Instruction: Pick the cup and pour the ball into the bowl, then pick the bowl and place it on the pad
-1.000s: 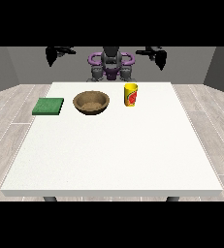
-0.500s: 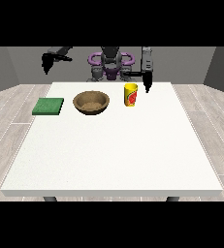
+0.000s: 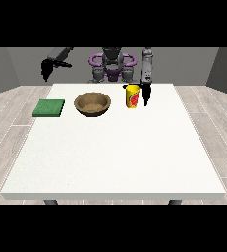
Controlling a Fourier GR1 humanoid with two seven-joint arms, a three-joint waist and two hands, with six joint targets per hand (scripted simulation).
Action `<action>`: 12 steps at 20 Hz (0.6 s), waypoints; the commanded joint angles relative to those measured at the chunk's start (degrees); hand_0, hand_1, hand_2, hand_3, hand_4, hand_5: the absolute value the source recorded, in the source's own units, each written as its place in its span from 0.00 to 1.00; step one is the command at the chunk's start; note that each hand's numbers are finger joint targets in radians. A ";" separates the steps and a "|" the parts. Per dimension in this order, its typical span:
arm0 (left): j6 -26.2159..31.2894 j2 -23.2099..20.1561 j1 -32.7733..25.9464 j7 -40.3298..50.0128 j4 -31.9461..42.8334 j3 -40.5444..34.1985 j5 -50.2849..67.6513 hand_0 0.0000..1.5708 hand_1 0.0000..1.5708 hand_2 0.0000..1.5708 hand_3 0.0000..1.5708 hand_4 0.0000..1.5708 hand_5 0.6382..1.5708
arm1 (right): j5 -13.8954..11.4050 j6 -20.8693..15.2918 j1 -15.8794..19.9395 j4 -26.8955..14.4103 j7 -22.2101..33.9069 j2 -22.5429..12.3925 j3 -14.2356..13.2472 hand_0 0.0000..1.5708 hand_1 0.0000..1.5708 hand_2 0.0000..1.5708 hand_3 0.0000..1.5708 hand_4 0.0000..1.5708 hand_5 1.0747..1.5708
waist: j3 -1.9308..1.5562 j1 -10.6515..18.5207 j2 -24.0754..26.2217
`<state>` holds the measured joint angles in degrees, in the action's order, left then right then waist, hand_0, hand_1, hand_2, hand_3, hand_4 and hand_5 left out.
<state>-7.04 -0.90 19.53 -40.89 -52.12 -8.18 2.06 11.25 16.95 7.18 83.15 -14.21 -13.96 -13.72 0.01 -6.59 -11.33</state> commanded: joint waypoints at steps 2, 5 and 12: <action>0.11 -1.03 5.11 -5.52 10.90 -1.97 0.27 0.00 0.00 0.00 0.00 0.00 0.95 | -0.61 -0.41 1.32 -1.95 0.50 0.28 0.15 0.00 0.00 0.00 0.00 0.00 1.00 | 0.01 0.20 0.45; 0.43 -2.05 5.48 -10.29 14.42 -4.37 1.48 0.00 0.00 0.00 0.00 0.00 0.95 | -1.49 1.04 -0.56 -0.56 -4.23 0.90 0.90 0.00 0.00 0.00 0.00 0.00 1.00 | 0.02 -1.89 -2.69; -10.14 -0.90 9.92 -10.56 17.26 -1.56 -4.16 0.65 0.65 0.70 0.57 0.93 0.15 | 0.44 2.62 3.98 -3.53 -3.45 -2.24 -1.65 0.00 0.00 0.00 0.00 0.00 1.00 | -0.03 -3.48 -4.28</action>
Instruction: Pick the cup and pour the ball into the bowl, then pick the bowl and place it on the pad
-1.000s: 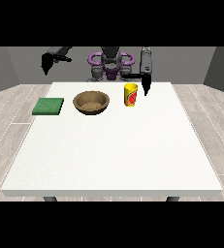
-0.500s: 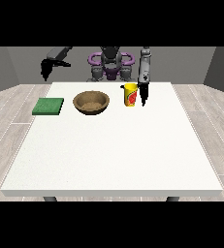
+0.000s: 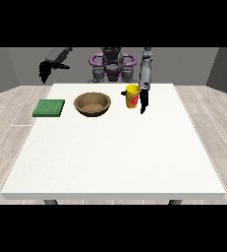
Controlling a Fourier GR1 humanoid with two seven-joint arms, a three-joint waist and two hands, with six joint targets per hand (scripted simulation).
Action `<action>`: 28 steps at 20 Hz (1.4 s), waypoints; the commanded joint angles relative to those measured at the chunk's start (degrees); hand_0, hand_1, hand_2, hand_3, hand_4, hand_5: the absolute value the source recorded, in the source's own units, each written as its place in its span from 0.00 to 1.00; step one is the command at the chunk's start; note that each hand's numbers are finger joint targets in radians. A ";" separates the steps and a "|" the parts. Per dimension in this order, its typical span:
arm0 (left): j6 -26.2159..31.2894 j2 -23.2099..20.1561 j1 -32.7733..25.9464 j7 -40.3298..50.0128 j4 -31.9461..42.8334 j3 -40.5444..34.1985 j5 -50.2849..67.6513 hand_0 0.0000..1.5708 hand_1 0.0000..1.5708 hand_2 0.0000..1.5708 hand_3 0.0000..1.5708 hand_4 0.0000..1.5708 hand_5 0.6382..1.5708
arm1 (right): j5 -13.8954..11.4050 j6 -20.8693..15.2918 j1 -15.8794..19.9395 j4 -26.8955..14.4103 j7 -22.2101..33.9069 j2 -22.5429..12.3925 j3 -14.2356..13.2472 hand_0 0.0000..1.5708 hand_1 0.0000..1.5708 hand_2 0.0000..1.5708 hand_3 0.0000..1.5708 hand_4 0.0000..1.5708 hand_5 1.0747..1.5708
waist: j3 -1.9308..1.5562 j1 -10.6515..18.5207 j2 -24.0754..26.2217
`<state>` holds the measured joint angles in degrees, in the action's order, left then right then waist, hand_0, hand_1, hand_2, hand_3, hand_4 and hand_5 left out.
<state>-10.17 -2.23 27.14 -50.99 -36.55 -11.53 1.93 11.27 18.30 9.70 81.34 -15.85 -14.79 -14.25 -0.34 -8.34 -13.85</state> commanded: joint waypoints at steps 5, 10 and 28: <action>-16.37 1.77 -1.05 -6.12 2.57 2.05 -6.88 0.84 0.84 1.00 1.00 0.93 0.65 | 1.46 2.05 2.19 0.52 -0.88 -2.80 -1.77 0.00 0.00 0.00 0.00 0.00 1.00 | 0.39 -4.46 -4.68; -17.27 1.20 -4.60 1.96 -0.65 7.37 -10.08 0.84 0.84 1.00 1.00 0.95 0.66 | 3.18 5.27 -0.25 -6.96 0.42 -5.80 -4.64 0.00 0.00 0.00 0.00 0.00 1.00 | 0.31 -0.77 5.05; -19.89 -16.38 17.23 43.82 -0.03 17.63 -35.02 0.95 0.95 1.00 1.00 1.00 0.68 | 2.93 5.93 2.34 -13.38 2.88 -5.19 -3.63 0.00 0.00 0.00 0.00 0.00 0.99 | 0.33 -0.44 11.67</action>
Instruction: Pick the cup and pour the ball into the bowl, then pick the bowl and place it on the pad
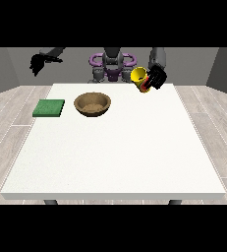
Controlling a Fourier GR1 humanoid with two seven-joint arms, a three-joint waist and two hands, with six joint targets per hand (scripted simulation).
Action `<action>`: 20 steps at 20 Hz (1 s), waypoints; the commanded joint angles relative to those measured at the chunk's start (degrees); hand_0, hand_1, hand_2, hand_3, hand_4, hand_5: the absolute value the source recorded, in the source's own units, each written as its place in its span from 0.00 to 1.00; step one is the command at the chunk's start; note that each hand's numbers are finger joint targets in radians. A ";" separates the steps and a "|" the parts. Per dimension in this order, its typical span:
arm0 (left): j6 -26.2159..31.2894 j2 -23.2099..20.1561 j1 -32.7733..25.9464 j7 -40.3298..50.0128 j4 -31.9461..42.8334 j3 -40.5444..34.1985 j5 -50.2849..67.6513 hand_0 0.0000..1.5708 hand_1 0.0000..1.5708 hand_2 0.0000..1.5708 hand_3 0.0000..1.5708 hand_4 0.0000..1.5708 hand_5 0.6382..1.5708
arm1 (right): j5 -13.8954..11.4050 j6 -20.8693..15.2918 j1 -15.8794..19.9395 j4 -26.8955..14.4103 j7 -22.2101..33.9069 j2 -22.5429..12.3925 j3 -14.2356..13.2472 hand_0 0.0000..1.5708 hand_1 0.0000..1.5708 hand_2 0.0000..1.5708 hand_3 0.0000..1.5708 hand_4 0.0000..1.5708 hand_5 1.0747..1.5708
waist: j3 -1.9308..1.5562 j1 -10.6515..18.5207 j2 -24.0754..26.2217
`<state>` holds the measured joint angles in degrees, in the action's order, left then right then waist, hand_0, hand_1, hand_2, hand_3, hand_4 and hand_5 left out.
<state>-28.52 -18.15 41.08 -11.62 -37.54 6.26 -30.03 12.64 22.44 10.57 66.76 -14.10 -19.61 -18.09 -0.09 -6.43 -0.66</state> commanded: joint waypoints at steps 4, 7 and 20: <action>-1.29 0.64 2.50 10.47 -0.42 4.25 -9.64 0.95 0.95 1.00 1.00 0.96 0.67 | 0.34 2.63 -2.36 -1.54 -1.48 -0.35 -0.05 0.00 0.00 0.00 0.00 0.00 1.00 | 0.06 -0.68 2.78; -3.37 3.05 5.43 16.95 0.54 9.47 -17.61 0.95 0.95 1.00 1.00 0.97 0.65 | -0.30 1.64 -1.33 -3.49 -2.89 0.29 -0.18 0.00 0.00 0.00 0.00 0.00 1.00 | 0.01 -0.31 2.54; 9.47 13.12 14.33 32.09 5.04 31.28 -45.08 0.95 0.95 1.00 1.00 1.00 0.45 | -0.29 3.75 -0.08 -8.68 -4.49 -2.11 -1.41 0.00 0.00 0.00 0.00 0.00 1.00 | -0.01 -0.78 4.52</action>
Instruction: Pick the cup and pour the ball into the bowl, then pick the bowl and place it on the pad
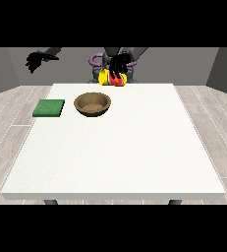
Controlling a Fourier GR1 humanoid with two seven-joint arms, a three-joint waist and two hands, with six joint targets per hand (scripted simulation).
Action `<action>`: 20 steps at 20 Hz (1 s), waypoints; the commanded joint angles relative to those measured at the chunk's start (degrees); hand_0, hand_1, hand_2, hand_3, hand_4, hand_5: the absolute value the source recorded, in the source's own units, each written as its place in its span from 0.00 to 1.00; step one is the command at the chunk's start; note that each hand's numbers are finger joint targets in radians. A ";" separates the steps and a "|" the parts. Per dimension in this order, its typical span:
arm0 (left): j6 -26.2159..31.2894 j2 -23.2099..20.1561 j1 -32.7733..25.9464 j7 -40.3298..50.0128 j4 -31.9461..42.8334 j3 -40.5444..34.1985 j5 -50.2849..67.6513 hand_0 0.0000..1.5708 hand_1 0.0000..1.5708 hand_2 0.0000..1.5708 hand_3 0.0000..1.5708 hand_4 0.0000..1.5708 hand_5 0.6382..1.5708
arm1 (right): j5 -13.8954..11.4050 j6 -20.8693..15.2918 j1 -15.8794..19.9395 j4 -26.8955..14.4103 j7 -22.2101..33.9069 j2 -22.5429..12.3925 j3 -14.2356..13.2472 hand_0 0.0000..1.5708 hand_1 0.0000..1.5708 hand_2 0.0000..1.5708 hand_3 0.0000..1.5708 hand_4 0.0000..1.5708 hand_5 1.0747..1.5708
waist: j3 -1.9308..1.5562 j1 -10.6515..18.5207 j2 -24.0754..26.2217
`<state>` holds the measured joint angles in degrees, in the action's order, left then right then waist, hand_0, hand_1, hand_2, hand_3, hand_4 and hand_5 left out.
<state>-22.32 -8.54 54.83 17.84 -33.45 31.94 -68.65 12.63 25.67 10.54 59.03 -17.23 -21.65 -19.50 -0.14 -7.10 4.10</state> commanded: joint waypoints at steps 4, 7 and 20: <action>9.31 4.19 4.88 6.04 4.73 13.06 -16.21 0.98 0.98 1.00 1.00 0.99 0.56 | 0.41 0.97 2.36 -1.41 0.23 0.66 0.68 0.00 0.00 0.00 0.00 0.00 1.00 | 0.01 -1.58 -1.40; 12.55 2.40 5.85 4.37 6.01 15.45 -19.58 0.95 0.95 1.00 1.00 0.95 0.64 | -0.29 1.35 1.01 -0.96 -0.69 1.06 1.37 0.00 0.00 0.00 0.00 0.00 1.00 | 0.08 -1.85 -0.30; 8.44 3.79 2.48 3.92 -3.10 -1.06 -8.52 0.95 0.95 1.00 1.00 1.00 0.49 | 1.38 -1.49 1.14 -2.18 4.53 -0.02 -0.80 0.00 0.00 0.00 0.00 0.00 0.99 | 0.62 4.23 2.32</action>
<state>-8.19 -4.01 59.36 19.55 -32.64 41.46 -86.77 13.73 25.02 12.77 56.62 -13.50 -21.81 -19.82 0.14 -4.68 5.13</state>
